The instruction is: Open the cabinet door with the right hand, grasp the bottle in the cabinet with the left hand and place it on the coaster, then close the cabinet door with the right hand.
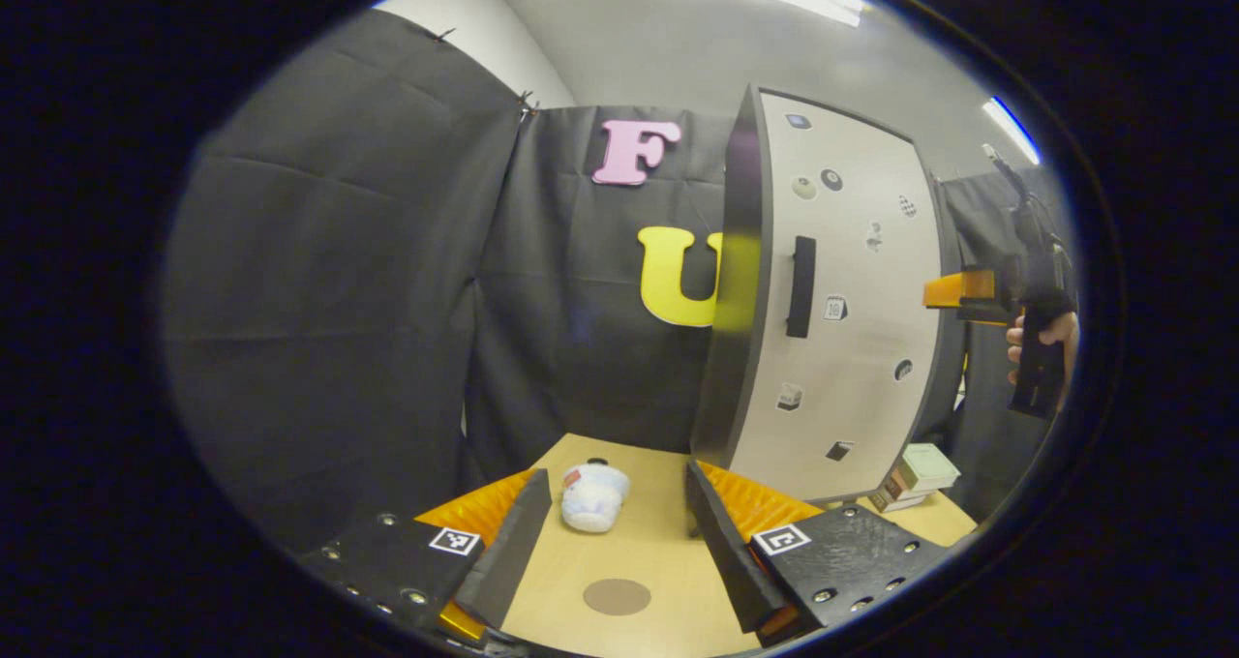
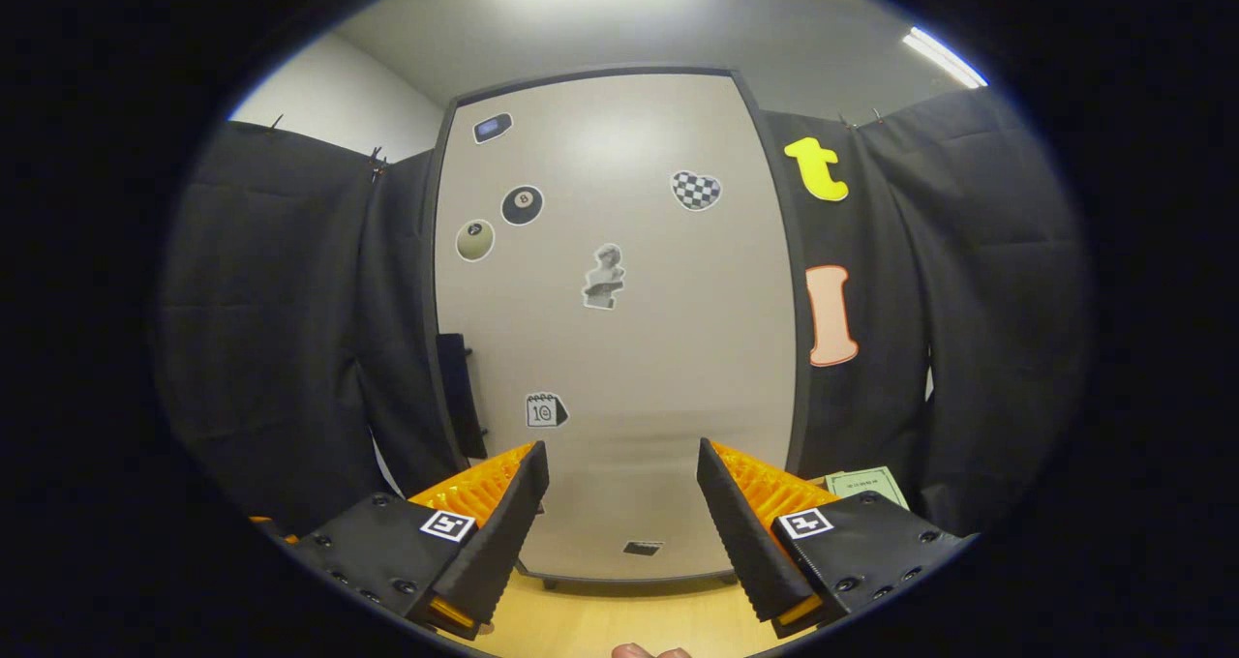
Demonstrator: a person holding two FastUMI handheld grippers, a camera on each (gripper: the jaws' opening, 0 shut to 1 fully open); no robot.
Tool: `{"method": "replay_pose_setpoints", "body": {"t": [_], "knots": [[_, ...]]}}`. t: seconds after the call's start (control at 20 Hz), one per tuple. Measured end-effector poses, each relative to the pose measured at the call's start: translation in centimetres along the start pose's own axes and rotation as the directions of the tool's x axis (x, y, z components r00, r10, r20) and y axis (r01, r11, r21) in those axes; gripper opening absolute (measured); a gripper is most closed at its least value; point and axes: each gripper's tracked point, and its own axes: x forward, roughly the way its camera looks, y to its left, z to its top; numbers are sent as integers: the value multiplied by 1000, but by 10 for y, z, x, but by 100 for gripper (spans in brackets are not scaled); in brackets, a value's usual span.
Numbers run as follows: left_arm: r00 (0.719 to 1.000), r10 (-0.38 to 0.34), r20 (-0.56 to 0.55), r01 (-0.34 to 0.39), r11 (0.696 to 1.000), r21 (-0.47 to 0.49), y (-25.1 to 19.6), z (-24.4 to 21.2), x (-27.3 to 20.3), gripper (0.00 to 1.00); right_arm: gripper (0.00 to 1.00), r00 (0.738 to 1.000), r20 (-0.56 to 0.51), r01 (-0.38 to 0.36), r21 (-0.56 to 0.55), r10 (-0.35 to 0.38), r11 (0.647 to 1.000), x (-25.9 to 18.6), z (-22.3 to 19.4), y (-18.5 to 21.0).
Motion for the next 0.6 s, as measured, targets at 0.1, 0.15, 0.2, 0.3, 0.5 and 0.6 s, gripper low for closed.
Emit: {"method": "replay_pose_setpoints", "body": {"t": [0.1,0.15,0.2,0.3,0.5,0.6], "knots": [[1000,26,-10,-26,1000,17,11,-8,1,84,98,1000,7,-28,10,28,1000,12,9,19],[999,32,-14,-32,999,26,16,-11,0,84,98,999,13,-37,7,37,999,17,13,27],[999,33,-21,-33,999,31,19,-15,-1,84,98,999,17,-46,1,46,999,22,17,35],[999,40,-34,-39,999,33,25,-21,-1,85,98,997,26,-76,-19,76,997,32,23,57],[997,62,-49,-60,997,41,35,-30,-2,85,98,994,39,-104,-59,106,993,51,30,88],[996,65,-57,-63,997,43,40,-33,-1,85,98,992,44,-116,-54,118,992,61,30,102]]}}
